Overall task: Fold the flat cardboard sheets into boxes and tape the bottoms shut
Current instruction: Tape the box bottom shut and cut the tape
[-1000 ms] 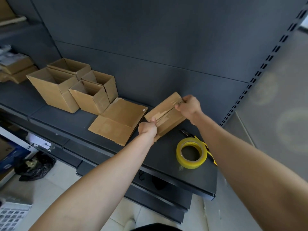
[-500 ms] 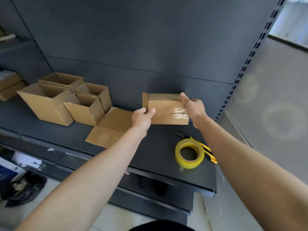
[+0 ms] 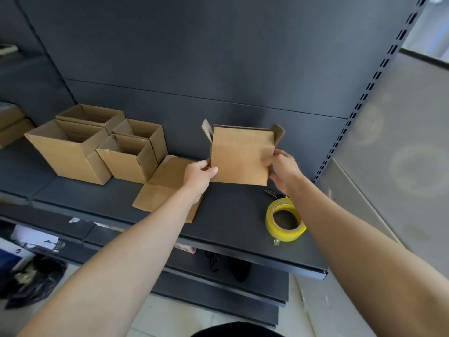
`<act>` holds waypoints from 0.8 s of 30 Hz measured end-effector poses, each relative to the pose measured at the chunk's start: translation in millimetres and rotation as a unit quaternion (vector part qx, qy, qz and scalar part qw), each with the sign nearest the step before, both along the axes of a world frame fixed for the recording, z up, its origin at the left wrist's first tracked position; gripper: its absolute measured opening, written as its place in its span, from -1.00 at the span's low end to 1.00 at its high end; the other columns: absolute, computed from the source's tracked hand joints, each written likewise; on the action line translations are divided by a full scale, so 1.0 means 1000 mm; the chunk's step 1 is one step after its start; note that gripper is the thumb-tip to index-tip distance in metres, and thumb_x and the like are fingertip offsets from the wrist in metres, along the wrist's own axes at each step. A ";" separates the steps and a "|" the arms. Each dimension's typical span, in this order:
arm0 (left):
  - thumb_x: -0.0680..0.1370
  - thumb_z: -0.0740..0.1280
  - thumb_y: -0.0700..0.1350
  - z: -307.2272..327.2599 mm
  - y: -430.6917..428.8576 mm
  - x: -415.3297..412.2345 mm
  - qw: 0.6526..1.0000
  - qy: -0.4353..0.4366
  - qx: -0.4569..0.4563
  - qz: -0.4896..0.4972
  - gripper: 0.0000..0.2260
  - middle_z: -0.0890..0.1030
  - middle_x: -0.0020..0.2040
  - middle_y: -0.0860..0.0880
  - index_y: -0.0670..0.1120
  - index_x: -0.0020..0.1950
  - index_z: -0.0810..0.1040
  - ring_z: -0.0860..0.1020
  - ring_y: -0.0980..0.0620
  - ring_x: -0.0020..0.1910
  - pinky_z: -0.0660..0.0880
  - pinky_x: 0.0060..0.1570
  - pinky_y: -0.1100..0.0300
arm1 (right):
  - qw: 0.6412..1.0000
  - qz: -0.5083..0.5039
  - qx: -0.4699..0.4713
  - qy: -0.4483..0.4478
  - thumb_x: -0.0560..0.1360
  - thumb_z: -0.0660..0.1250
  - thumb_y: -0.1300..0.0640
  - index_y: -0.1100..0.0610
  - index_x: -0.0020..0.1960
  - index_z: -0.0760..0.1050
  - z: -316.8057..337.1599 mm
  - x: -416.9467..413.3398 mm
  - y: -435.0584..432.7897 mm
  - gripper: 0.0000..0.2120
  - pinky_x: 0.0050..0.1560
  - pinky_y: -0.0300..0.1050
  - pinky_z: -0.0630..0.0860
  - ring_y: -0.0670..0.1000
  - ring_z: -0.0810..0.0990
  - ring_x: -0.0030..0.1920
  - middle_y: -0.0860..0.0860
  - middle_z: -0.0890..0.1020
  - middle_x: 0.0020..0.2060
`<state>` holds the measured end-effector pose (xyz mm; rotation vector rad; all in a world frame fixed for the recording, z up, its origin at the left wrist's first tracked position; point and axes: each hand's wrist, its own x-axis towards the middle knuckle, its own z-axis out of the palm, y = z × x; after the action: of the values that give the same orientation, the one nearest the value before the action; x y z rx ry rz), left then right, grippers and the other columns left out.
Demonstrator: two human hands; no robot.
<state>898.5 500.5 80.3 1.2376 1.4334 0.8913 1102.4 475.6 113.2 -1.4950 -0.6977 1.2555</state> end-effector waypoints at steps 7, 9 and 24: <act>0.51 0.37 -0.25 -0.020 -0.001 -0.028 0.999 0.011 -0.021 0.029 -0.60 0.52 0.28 -0.11 -0.19 0.33 0.41 0.49 0.00 0.19 0.39 0.18 0.14 | 0.998 0.033 -0.012 0.051 0.47 0.36 -0.14 0.03 0.14 0.46 -0.011 -0.042 0.004 -0.66 -0.20 -0.16 0.53 -0.05 0.62 -0.04 -0.06 0.64 -0.02; 0.43 0.46 -0.01 -0.019 -0.004 -0.036 0.997 -0.050 -0.066 0.007 -0.46 0.49 0.29 -0.04 -0.09 0.32 0.36 0.45 -0.01 0.25 0.36 0.20 0.10 | 0.998 0.024 -0.017 0.047 0.45 0.36 -0.20 0.03 0.17 0.47 -0.015 -0.054 0.007 -0.58 -0.27 -0.19 0.54 -0.06 0.65 -0.08 -0.05 0.66 -0.02; 0.38 0.44 0.18 -0.022 0.028 -0.069 0.929 -0.192 -0.222 0.224 -0.34 0.48 0.27 -0.10 -0.05 0.38 0.34 0.45 -0.15 0.23 0.38 0.28 -0.12 | 0.995 0.038 -0.092 -0.021 0.53 0.33 0.08 0.16 -0.01 0.50 -0.047 -0.084 0.032 -0.85 0.17 0.11 0.54 0.07 0.60 -0.05 0.09 0.61 -0.07</act>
<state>829.0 528.9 58.4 0.3703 1.5034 0.9732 1017.9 507.6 65.7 -1.6617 -0.6872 1.3801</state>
